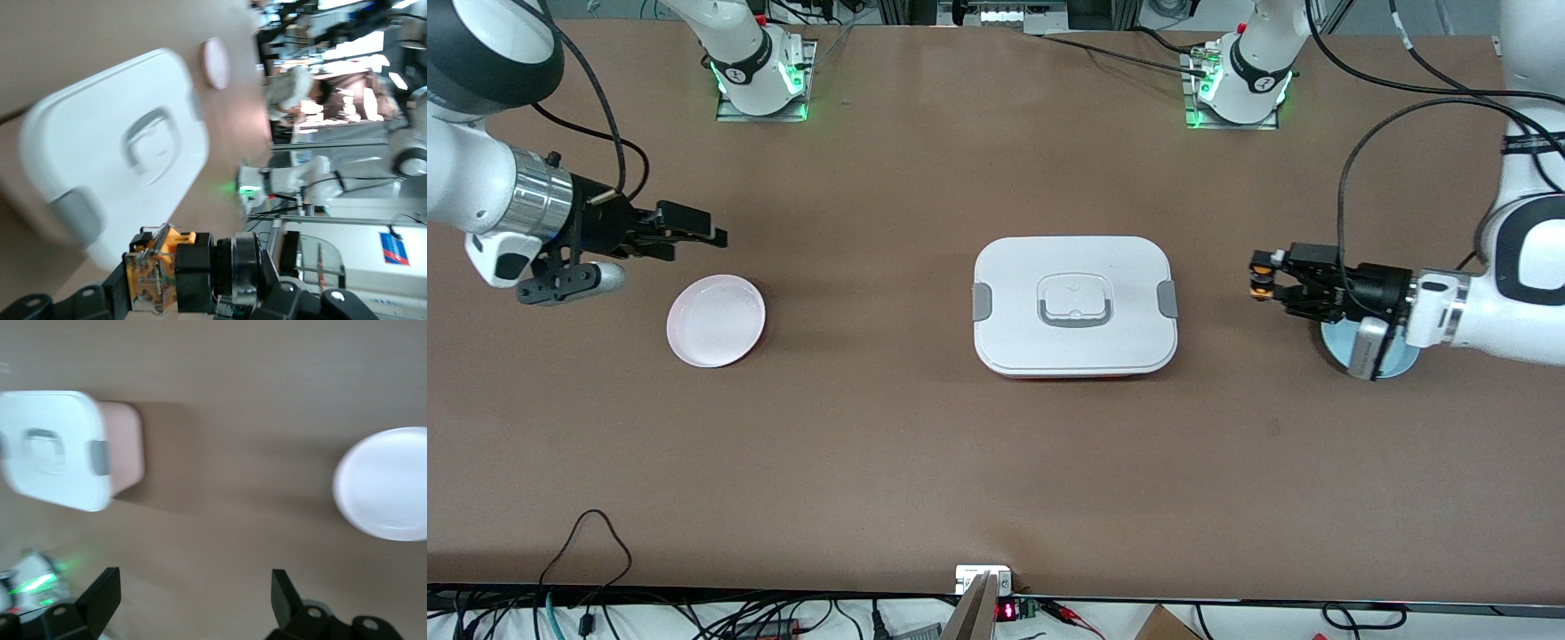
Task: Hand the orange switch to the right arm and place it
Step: 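Carry the switch over the white box while the right gripper approaches, then close the right gripper on the switch held by the left gripper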
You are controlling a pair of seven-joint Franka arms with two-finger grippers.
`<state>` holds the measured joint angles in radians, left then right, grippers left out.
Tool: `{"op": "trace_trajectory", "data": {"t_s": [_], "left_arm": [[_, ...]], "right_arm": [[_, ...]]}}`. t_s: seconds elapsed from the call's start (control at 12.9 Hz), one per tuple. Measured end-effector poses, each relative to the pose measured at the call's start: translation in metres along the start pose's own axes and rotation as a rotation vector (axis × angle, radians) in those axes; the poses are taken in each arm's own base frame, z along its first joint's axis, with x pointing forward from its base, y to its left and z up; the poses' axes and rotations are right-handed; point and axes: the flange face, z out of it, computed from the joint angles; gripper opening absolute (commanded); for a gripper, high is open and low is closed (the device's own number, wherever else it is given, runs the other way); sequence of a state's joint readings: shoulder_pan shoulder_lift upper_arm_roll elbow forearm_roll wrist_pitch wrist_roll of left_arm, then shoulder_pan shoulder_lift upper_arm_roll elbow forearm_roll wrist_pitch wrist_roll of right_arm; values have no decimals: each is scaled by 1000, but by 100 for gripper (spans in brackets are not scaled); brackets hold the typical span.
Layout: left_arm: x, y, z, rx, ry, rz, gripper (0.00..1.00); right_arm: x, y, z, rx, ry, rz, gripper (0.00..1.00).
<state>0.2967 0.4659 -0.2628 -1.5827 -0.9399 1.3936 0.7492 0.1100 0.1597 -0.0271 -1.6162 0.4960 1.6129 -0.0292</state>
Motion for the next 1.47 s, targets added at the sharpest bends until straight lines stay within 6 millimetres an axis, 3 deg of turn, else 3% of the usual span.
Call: {"op": "trace_trajectory", "data": {"t_s": [0.46, 0.85, 1.0, 1.16, 1.31, 1.47], "left_arm": [[77, 54, 122, -159, 200, 599, 24], [114, 79, 236, -140, 504, 936, 22], [118, 92, 295, -98, 613, 957, 22], [114, 105, 344, -25, 623, 950, 22], [109, 111, 370, 25, 618, 941, 22], [109, 114, 375, 35, 618, 946, 22]], "right_arm": [[15, -2, 42, 560, -63, 103, 100], [15, 17, 102, 902, -141, 298, 100], [14, 19, 112, 943, -159, 333, 100], [13, 7, 116, 965, -177, 341, 100], [11, -11, 121, 977, -195, 327, 100], [10, -28, 123, 981, -198, 313, 100]]}}
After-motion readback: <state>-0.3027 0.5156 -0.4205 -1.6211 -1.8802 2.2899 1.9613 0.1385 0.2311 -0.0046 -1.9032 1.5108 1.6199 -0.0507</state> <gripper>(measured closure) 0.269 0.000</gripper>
